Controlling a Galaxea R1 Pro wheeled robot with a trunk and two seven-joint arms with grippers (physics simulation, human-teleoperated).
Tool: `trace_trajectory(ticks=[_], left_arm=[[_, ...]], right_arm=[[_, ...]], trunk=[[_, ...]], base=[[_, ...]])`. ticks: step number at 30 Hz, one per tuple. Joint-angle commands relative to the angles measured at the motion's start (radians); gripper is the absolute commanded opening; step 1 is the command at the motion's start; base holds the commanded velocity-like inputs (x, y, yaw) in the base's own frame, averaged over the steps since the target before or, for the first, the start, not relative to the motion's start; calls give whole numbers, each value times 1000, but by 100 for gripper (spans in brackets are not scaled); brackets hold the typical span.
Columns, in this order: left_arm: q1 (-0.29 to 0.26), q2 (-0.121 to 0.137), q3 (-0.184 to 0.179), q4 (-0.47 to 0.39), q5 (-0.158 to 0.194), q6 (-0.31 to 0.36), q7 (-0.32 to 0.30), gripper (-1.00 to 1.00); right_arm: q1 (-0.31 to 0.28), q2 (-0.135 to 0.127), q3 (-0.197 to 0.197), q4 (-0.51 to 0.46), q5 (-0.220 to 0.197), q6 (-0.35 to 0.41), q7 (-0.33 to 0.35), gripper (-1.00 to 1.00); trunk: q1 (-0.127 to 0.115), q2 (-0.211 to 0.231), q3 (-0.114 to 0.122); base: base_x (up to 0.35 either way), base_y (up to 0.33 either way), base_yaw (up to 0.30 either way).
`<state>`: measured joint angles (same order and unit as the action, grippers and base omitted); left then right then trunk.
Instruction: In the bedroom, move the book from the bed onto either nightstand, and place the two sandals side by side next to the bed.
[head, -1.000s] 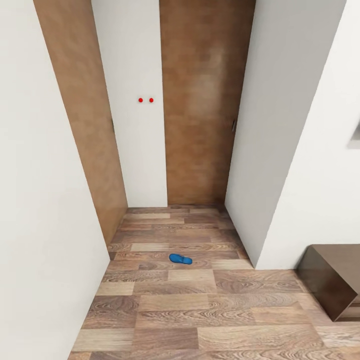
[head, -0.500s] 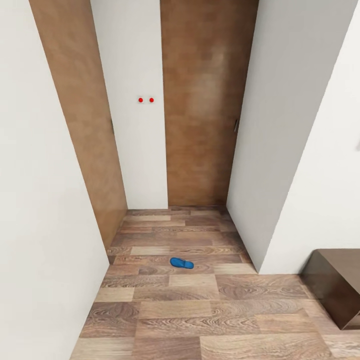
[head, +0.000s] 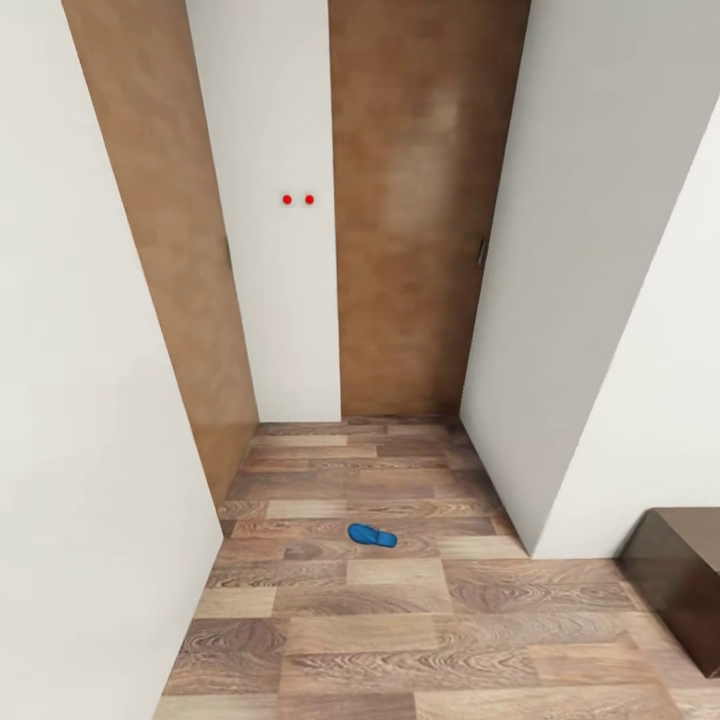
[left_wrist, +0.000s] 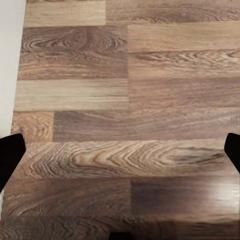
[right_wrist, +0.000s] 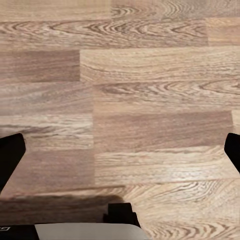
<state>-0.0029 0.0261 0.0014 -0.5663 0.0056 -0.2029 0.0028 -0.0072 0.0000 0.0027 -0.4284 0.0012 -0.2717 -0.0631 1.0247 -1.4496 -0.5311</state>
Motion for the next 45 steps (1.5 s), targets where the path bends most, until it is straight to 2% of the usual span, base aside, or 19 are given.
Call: trace_trajectory(ticks=[1,12,33,45], left_arm=[[0,0,0,0,1,-3,0,100],[0,0,0,0,1,-3,0,100],[0,0,0,0,1,-3,0,100],[0,0,0,0,1,-3,0,100]], right_arm=[[0,0,0,0,0,-3,-3,100],[0,0,2,0,0,-3,-3,100],[0,0,1,0,0,-3,-3,100],[0,0,0,0,-1,-3,-3,100]], trunk=[[0,0,-1],[0,0,-1],[0,0,-1],[0,0,-1]], base=[[168,216,0],[127,53,0],[309,0,0],[55,0,0]])
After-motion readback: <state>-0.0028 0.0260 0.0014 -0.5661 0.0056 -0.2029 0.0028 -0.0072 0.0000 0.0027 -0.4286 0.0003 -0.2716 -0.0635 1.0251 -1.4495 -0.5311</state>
